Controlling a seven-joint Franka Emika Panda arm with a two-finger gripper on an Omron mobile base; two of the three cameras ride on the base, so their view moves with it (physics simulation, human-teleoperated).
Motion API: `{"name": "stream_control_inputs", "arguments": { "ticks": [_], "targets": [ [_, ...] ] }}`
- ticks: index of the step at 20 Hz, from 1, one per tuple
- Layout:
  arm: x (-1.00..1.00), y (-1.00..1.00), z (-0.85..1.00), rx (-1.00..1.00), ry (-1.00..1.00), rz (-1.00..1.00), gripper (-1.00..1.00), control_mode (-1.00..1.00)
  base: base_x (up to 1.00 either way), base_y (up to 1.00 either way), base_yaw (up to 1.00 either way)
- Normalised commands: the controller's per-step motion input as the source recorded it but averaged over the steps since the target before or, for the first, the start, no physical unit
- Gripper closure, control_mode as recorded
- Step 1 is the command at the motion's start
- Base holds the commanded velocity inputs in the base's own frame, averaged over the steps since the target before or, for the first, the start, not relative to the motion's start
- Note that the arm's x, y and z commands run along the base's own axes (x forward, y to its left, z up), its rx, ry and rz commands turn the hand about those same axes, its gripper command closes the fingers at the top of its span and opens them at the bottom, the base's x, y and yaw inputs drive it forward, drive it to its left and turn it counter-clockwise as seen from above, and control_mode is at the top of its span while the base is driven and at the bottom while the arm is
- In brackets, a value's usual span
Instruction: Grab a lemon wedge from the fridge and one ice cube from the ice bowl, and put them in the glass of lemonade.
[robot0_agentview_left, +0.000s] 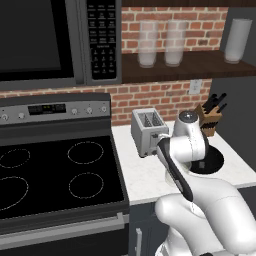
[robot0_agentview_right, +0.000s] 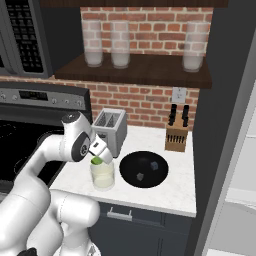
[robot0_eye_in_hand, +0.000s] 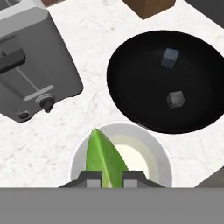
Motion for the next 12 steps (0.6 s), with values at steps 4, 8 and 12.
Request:
{"name": "stream_control_inputs", "arguments": {
  "ticks": [4,8,12],
  "targets": [
    [0.00,0.00,0.00,0.00,0.00,0.00,-1.00,-1.00,0.00,0.00,0.00],
    [0.00,0.00,0.00,0.00,0.00,0.00,-1.00,-1.00,0.00,0.00,0.00],
    [0.00,0.00,0.00,0.00,0.00,0.00,-1.00,-1.00,0.00,0.00,0.00]
  ]
}}
